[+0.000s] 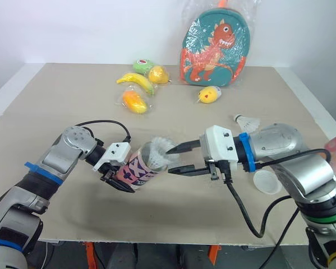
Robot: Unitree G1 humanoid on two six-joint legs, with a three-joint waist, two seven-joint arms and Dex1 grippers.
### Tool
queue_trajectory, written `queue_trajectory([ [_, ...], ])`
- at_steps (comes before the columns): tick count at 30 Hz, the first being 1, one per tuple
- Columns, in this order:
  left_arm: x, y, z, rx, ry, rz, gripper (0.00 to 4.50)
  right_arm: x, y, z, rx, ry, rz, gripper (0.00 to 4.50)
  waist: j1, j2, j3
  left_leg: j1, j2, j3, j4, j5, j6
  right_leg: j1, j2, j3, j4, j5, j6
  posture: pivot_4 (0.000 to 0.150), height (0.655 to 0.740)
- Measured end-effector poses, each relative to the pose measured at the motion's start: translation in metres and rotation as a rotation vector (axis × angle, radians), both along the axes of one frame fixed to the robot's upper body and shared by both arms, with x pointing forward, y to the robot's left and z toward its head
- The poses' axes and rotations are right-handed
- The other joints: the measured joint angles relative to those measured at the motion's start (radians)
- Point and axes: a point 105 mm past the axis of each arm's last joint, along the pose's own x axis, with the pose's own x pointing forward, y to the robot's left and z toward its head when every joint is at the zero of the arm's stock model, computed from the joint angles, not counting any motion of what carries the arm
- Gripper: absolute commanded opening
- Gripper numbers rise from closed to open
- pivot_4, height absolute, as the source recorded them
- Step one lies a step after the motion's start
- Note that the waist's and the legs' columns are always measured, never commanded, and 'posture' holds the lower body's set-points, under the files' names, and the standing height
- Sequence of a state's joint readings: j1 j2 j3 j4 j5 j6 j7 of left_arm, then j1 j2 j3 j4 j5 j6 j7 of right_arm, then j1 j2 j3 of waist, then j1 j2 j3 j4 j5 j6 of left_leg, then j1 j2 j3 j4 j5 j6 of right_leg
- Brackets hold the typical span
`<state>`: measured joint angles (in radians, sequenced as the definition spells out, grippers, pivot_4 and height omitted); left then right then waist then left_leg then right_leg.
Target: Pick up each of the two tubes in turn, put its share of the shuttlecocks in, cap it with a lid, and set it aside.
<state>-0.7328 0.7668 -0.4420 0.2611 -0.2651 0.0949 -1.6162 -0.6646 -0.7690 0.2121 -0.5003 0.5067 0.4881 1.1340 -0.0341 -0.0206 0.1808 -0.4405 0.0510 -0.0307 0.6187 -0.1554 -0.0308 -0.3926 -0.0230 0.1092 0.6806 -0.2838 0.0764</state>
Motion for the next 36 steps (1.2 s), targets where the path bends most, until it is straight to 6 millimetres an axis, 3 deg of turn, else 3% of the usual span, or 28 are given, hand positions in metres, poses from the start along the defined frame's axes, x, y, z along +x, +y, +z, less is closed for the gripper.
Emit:
queue_trajectory([
  [4,0.0,-0.001,0.0,-0.001,-0.002,-0.003,2.83,-0.006,-0.01,0.017,0.068,-0.02,-0.007,3.35,0.001,0.0,0.0,0.0,0.0,0.0,0.0,0.0,0.0,0.0,0.0,0.0,0.0,0.0,0.0,0.15,0.7347],
  [7,-0.001,0.0,0.0,-0.007,-0.002,0.0,2.83,0.002,-0.034,0.009,0.076,0.013,-0.135,3.35,0.004,-0.002,0.0,-0.001,0.0,0.0,0.0,0.0,0.0,0.0,0.0,-0.001,0.0,0.0,-0.001,0.15,0.7347],
  [9,-0.001,0.0,0.0,-0.009,-0.002,0.004,2.83,0.033,-0.075,-0.009,0.091,0.047,-0.416,3.35,0.004,-0.003,0.0,0.0,0.0,0.0,0.0,0.0,0.0,0.0,0.0,-0.001,0.0,0.0,-0.001,0.15,0.7347],
  [10,-0.001,0.001,0.0,-0.01,-0.002,0.005,2.83,0.038,-0.081,-0.012,0.091,0.055,-0.453,3.35,0.004,-0.003,0.0,0.0,0.0,0.0,0.0,0.0,0.0,0.0,0.0,-0.001,0.0,0.0,-0.001,0.15,0.7347],
  [14,-0.001,0.001,0.0,-0.008,-0.005,0.008,2.83,0.08,-0.145,-0.039,0.079,0.008,-0.839,3.35,0.002,-0.002,0.0,0.001,0.0,0.002,0.0,0.0,0.0,0.0,0.0,0.001,0.0,0.0,-0.001,0.15,0.7347],
  [16,-0.001,0.001,-0.001,-0.01,-0.003,0.009,2.83,0.091,-0.177,-0.057,0.06,0.011,-0.993,3.35,0.001,-0.002,0.0,0.001,0.0,0.002,0.0,0.0,0.0,0.0,0.0,0.001,0.0,0.001,0.0,0.15,0.7347],
  [20,-0.002,0.002,-0.001,-0.009,-0.005,0.008,2.83,0.103,-0.208,-0.074,0.07,0.003,-1.156,3.35,-0.001,-0.001,-0.001,0.001,0.0,0.002,-0.001,0.0,0.0,0.0,0.0,0.002,0.0,0.001,0.0,0.15,0.7347],
  [25,-0.002,0.002,-0.001,-0.009,-0.007,0.009,2.83,0.123,-0.224,-0.076,0.116,-0.042,-1.28,3.35,-0.005,-0.001,0.0,0.001,-0.001,0.002,0.0,0.0,0.0,0.0,0.0,0.002,0.0,0.001,0.0,0.15,0.7347],
  [36,-0.002,0.003,-0.001,-0.013,-0.006,0.013,2.83,0.153,-0.218,-0.087,0.133,-0.002,-1.292,3.35,-0.01,-0.001,0.0,0.001,-0.001,0.001,0.0,0.0,0.0,0.001,0.0,0.002,0.0,0.002,0.0,0.15,0.7347],
])
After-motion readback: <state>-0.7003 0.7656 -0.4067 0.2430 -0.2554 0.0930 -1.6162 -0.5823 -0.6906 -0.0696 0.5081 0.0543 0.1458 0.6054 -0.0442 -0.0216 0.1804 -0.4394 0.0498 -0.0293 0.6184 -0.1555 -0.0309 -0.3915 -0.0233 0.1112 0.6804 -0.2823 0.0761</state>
